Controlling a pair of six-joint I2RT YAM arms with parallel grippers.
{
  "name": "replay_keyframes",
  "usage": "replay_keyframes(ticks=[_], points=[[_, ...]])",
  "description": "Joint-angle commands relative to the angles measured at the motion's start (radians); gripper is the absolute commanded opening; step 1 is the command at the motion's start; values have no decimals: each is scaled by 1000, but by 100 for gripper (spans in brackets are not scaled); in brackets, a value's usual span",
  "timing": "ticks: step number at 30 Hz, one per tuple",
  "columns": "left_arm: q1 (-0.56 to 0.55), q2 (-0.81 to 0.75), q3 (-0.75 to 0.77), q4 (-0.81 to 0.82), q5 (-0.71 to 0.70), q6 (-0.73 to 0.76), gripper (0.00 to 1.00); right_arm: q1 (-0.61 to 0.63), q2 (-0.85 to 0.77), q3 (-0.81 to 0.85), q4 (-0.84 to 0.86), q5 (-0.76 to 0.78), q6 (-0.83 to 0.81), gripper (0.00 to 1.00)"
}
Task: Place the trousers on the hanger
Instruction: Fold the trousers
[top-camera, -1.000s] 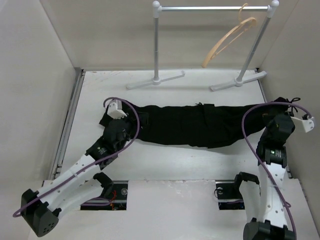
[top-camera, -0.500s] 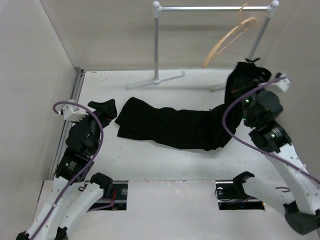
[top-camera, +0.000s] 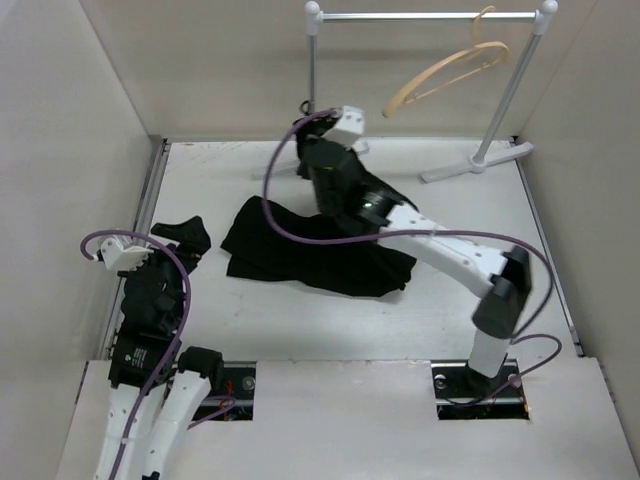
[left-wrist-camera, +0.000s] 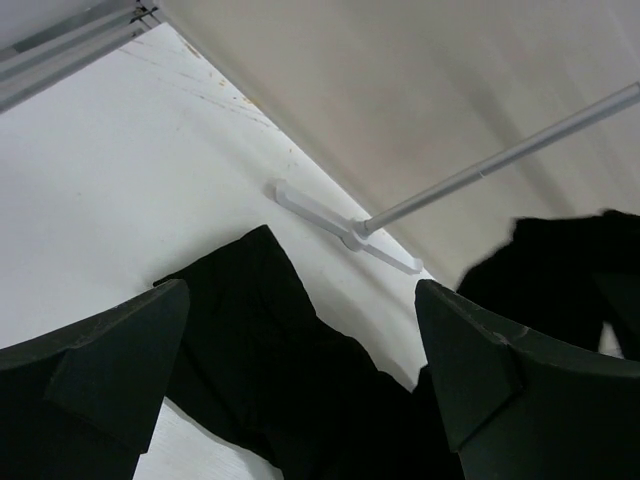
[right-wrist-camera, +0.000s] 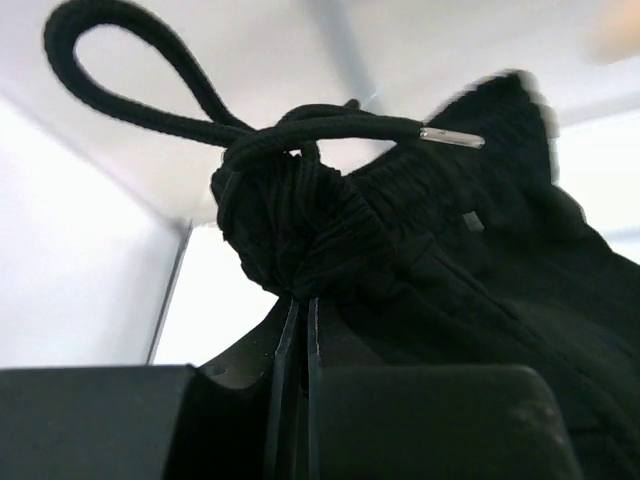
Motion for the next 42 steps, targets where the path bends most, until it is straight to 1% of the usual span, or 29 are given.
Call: replay_keyframes(ticks=[1,3,5,7,8,11,14,16,17,19,21,22,24,25,26,27,28,30,32,33,37,40,42], points=[[30,-29,-1,-11,8,-4,98,66,176,176,26,25,-20,3],[52,-46,-10,-17,7,-4,98,100,308,264,-2,16,0,4],[70,-61,-21,-19,7,-5,98,143,429,343,-42,4,37,9],[90,-72,-22,-28,1,-5,98,183,534,419,-81,-19,68,11],[101,-73,-18,-30,-2,-4,98,198,569,448,-101,-45,83,18],[132,-72,-4,-30,-5,1,98,235,610,480,-128,-122,89,51],[150,-60,4,-19,-7,-4,97,239,486,341,-112,-147,103,56],[152,-47,2,-7,-7,-13,97,239,359,191,-59,-139,94,64],[149,-32,-7,10,1,-19,96,239,288,107,-27,-142,94,70],[136,2,-25,39,16,-24,91,233,173,-39,33,-136,91,75],[110,70,-54,96,56,-39,83,214,58,-185,76,-131,89,74],[86,122,-70,131,89,-51,76,203,6,-258,89,-128,89,68],[29,225,-96,211,125,-74,64,174,-93,-407,98,-113,103,43],[0,279,-111,261,125,-81,59,158,-142,-481,102,-107,109,28],[-26,331,-123,312,119,-84,54,141,-194,-560,104,-105,117,18],[-51,389,-130,361,110,-85,49,123,-243,-633,104,-102,128,15],[-65,446,-131,406,102,-85,45,102,-289,-703,101,-102,143,15],[-84,555,-133,487,111,-97,39,43,-382,-835,105,-120,168,19],[-95,656,-139,567,107,-102,37,-24,-453,-941,125,-159,191,24],[-92,710,-148,608,107,-107,37,-62,-472,-980,145,-208,189,25],[-43,916,-214,708,105,-139,32,-210,-477,-1096,263,-419,195,24],[16,1022,-313,765,131,-203,29,-282,-440,-1175,302,-510,264,22],[59,1057,-373,808,143,-226,27,-313,-412,-1222,310,-524,307,21]])
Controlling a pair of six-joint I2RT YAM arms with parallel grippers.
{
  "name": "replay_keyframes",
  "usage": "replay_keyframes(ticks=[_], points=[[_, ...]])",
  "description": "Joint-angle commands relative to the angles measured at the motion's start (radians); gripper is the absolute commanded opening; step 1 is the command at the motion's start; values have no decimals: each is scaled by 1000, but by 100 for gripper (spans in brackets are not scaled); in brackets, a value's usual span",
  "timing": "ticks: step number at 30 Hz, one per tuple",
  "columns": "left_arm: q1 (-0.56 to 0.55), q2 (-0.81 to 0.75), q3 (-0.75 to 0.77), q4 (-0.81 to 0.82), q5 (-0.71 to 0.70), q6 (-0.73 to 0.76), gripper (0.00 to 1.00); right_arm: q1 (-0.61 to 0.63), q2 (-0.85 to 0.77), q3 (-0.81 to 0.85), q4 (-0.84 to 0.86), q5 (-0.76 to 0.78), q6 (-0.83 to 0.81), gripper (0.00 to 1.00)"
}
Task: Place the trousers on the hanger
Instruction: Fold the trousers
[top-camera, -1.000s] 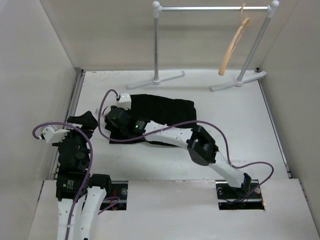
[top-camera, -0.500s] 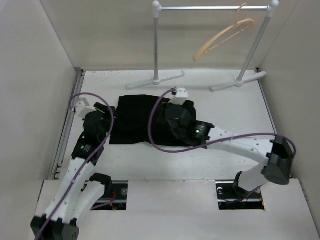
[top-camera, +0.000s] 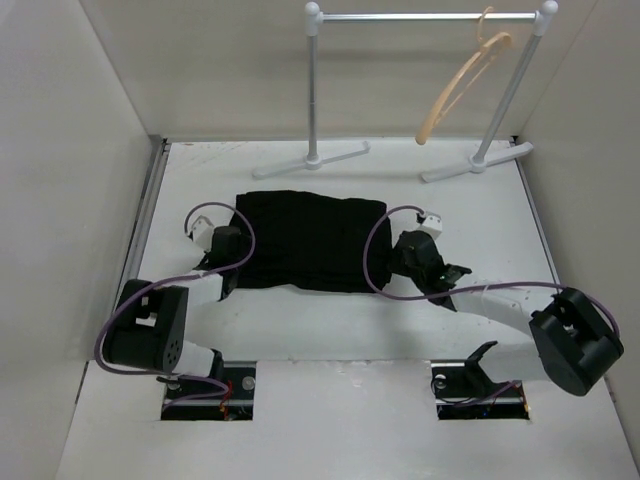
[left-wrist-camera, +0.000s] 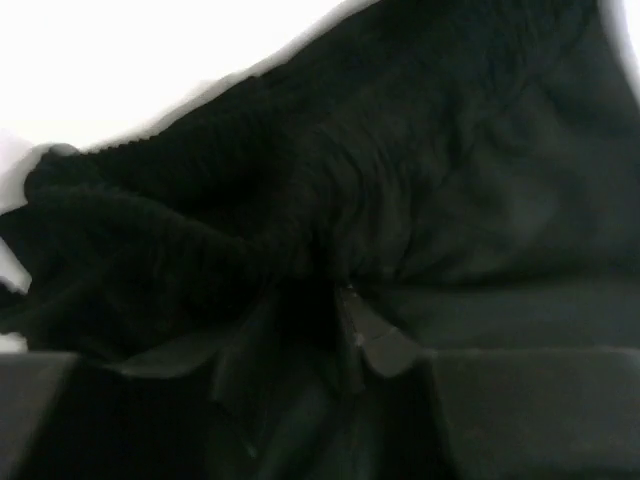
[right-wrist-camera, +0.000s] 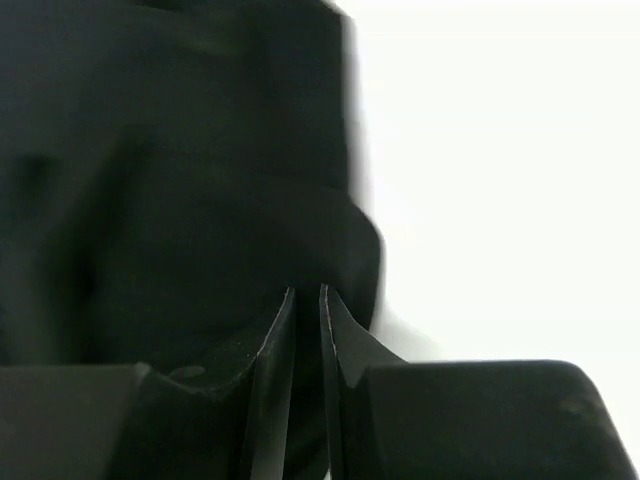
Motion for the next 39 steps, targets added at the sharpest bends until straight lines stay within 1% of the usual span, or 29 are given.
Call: replay_keyframes(ticks=[1,4,5,7,8,9,12,14,15,16,18,20,21,22,23,24,25,26,27,28,31,32,35,37,39], points=[[71,30,-108,119,23,-63,26,-37,36,-59,96,-117,91,21],[111,-25,-168,130,47,-58,26,-57,34,-91,84,-117,108,23],[117,-69,-181,122,56,-54,27,-54,12,-99,79,-113,107,27],[110,-190,-196,104,68,-44,30,-54,-44,-113,76,-88,102,37],[102,-253,-187,78,73,-38,34,-54,-99,-119,64,-62,85,47],[82,-325,-167,38,74,-29,39,-54,-135,-121,48,-47,78,52],[9,-506,-69,-109,24,23,56,-46,-273,-116,-31,-15,61,61],[-51,-549,0,-175,-33,63,66,-37,-321,-115,-41,-57,50,65],[-96,-545,44,-194,-60,92,68,-31,-330,-111,-45,-85,48,66],[-148,-509,100,-206,-73,121,70,-23,-338,-115,-45,-96,58,67],[-252,-383,224,-221,-78,185,69,-17,-348,-145,-30,-91,91,69],[-341,-221,371,-218,-55,274,63,-17,-352,-179,-19,-99,120,68],[-369,-135,452,-231,-30,320,60,-20,-353,-199,-12,-110,133,63],[-390,-55,536,-246,9,363,56,-16,-353,-214,2,-125,140,56],[-407,23,618,-263,46,402,54,-16,-349,-226,14,-137,150,45],[-414,85,678,-278,74,423,54,-16,-341,-233,21,-143,154,29],[-418,160,760,-309,117,451,54,-9,-329,-234,21,-146,159,21],[-421,230,839,-354,161,472,54,-2,-315,-237,25,-145,165,20],[-423,301,915,-396,200,494,54,3,-301,-237,30,-140,170,22],[-426,370,988,-436,227,518,54,9,-289,-239,38,-139,174,27],[-437,539,1192,-531,281,583,57,20,-255,-251,91,-145,186,54],[-438,594,1264,-569,295,606,57,21,-247,-257,108,-151,188,59],[-441,749,1477,-698,340,673,57,21,-211,-265,151,-183,191,66],[-443,837,1598,-779,385,706,57,21,-175,-268,180,-208,193,67],[-447,903,1686,-849,444,738,55,21,-142,-271,206,-219,196,66]])
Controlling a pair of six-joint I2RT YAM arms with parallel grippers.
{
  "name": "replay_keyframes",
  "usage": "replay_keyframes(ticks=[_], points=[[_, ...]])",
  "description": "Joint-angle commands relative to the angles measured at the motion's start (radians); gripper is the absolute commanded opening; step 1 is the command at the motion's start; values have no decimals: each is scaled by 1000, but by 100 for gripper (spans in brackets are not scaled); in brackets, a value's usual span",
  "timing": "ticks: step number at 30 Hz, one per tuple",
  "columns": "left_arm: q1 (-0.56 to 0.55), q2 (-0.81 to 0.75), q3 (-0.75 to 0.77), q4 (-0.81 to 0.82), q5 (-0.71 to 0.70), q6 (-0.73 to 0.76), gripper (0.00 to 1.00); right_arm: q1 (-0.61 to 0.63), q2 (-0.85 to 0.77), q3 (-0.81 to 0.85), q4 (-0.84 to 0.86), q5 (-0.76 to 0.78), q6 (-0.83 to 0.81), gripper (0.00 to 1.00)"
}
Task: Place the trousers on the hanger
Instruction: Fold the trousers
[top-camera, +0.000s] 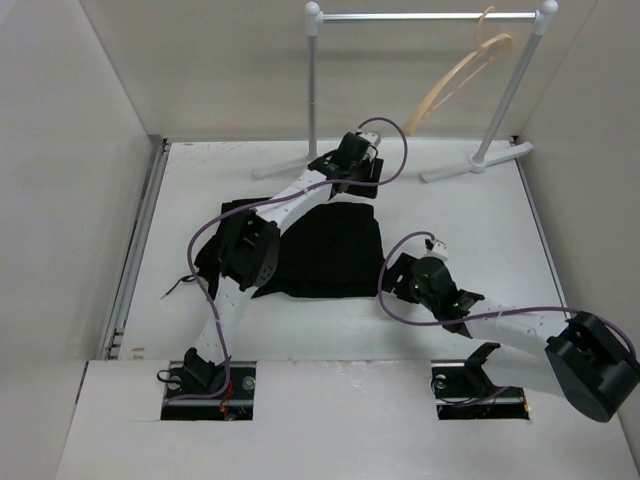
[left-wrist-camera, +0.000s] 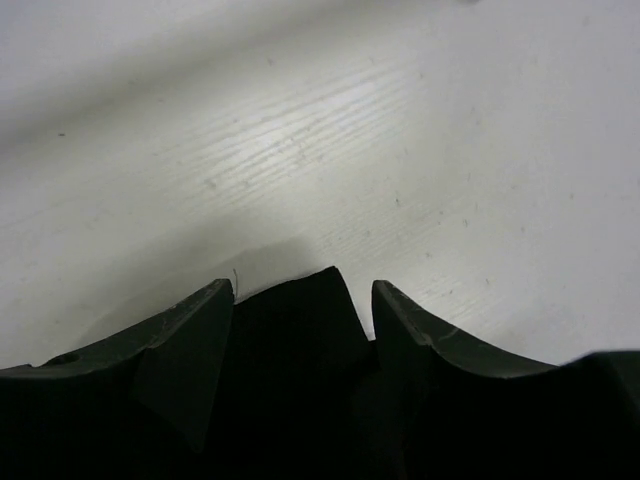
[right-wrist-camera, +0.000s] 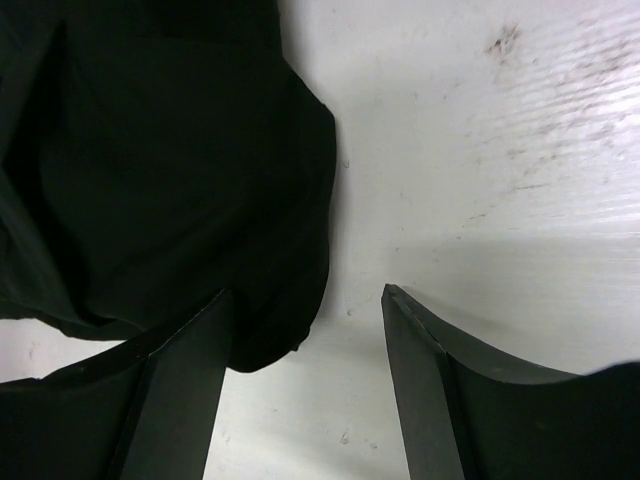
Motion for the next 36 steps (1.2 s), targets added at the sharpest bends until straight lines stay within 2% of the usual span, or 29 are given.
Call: replay_keyframes(ticks=[1,4,12,14,18,20,26,36], points=[[-15,45,154,-199,138,113,55,6,41,-11,117,-37,17,66],[-22,61,163,-245,173,162,52,6,75,-17,142,-37,28,66],[-36,3,53,-259,176,236,49,6,158,-5,194,-74,39,65],[-39,16,44,-259,184,239,44,6,167,-9,212,-68,48,54],[-38,47,40,-249,196,222,19,6,163,-23,237,-60,63,32],[-26,49,42,-236,193,211,12,6,147,-34,228,-48,72,25],[28,47,36,-154,78,174,6,6,112,-61,193,-37,86,13],[71,58,56,12,86,130,8,31,83,-32,64,25,138,4]])
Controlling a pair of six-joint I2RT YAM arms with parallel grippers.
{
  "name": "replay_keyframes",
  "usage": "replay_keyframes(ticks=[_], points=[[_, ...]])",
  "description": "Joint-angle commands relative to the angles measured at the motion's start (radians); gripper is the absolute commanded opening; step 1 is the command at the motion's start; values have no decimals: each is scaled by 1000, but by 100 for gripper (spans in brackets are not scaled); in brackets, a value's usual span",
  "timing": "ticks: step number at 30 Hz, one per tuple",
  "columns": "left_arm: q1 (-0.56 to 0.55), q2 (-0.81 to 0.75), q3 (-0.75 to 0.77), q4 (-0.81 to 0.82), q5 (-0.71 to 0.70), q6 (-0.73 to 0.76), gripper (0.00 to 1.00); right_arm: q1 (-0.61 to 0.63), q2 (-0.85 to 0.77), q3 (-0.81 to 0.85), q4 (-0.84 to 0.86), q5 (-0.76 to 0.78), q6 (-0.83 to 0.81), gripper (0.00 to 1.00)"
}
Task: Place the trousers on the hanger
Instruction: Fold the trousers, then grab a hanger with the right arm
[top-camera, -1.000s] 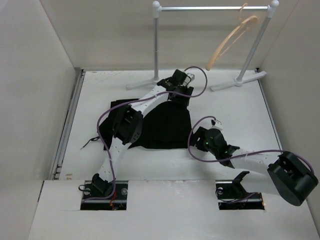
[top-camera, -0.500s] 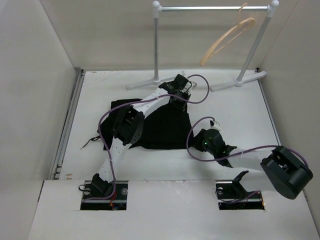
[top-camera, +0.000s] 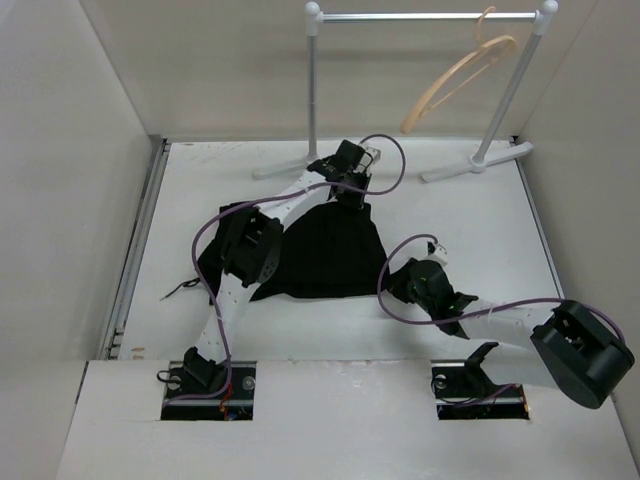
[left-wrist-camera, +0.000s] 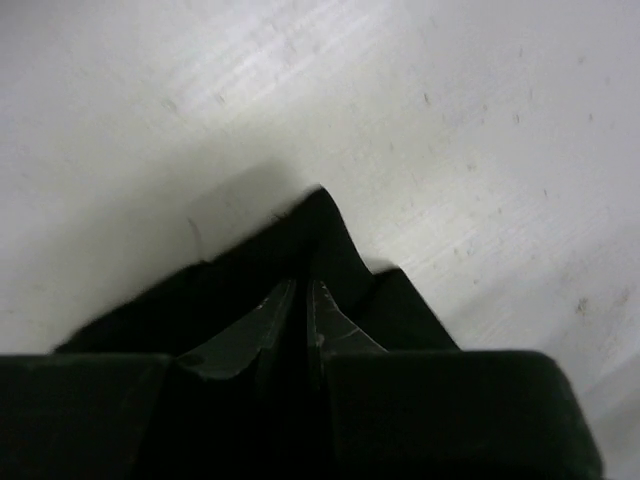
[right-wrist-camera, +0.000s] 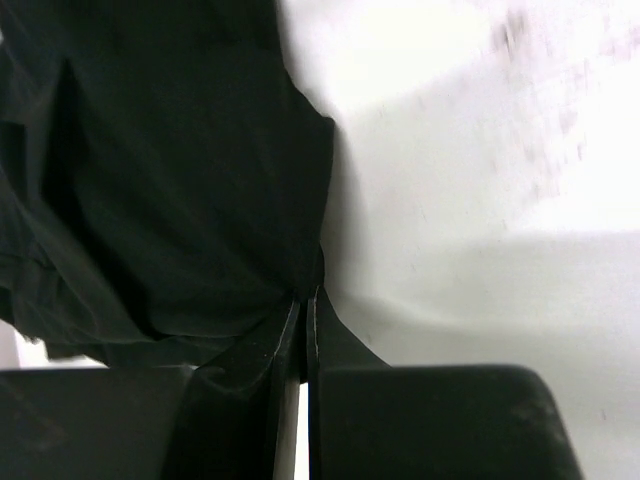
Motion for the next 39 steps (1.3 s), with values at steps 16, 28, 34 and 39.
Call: replay_keyframes(ticks=[16,28,34,39], points=[[11,-562,-539,690,-246,-80,100,49,-241,117,-348,99,-48,84],[-32,-932,-1150,919,-320,-397,23,-101,-573,472,-629,123,-316,7],[-73,-906,-1253,930,-325,-500,11,-318,-308,875,-547,-21,-487,24],[-96,-1045,-1368,942,-363,-520,14,-493,-15,1181,-508,-250,-436,78]])
